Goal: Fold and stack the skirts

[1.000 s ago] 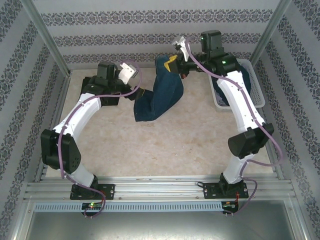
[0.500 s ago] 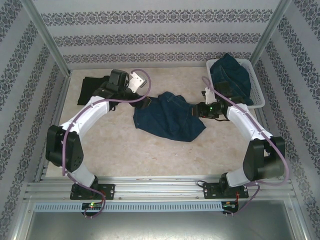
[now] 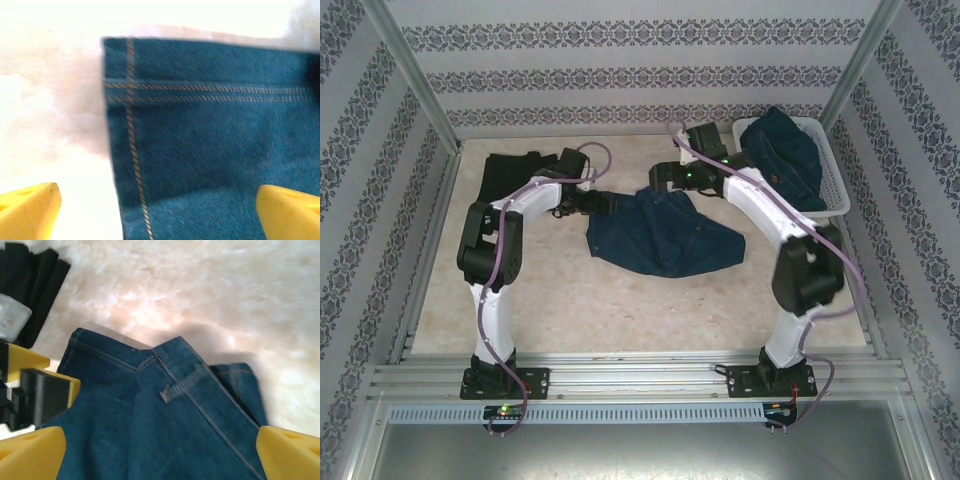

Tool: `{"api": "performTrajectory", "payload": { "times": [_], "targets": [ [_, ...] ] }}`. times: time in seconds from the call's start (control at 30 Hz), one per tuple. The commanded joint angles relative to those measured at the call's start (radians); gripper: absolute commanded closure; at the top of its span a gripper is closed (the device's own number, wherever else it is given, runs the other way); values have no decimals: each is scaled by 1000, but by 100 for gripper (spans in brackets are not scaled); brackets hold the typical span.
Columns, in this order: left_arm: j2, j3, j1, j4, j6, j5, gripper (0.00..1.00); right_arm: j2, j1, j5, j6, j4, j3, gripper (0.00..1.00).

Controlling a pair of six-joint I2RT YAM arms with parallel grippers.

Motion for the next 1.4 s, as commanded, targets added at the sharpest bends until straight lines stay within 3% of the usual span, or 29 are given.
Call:
{"api": "performTrajectory", "payload": {
  "times": [0.0, 0.13, 0.33, 0.47, 0.67, 0.8, 1.07, 1.27, 1.37],
  "targets": [
    [36, 48, 77, 101, -131, 179, 0, 130, -4, -109, -51, -11, 110, 4],
    [96, 97, 96, 140, -117, 330, 0, 228, -2, -104, -34, -50, 215, 4],
    [136, 149, 96, 89, -79, 346, 0, 225, -8, -102, -22, -23, 183, 2],
    [147, 148, 96, 131, -100, 428, 0, 208, -15, -107, -10, -3, 143, 2],
    [165, 163, 96, 174, -115, 452, 0, 199, -22, -119, 5, 23, 106, 2],
    [195, 191, 96, 157, -126, 437, 0, 196, -22, -122, 6, 30, 102, 2],
    [217, 282, 90, -48, -80, 272, 0, 183, -24, -123, 5, 45, 91, 2],
    [158, 146, 81, 104, -103, 278, 0, 178, -24, -125, 18, 68, 71, 2],
    [167, 165, 69, 53, -82, 226, 0, 176, -24, -127, 24, 76, 66, 2]
  ]
}}
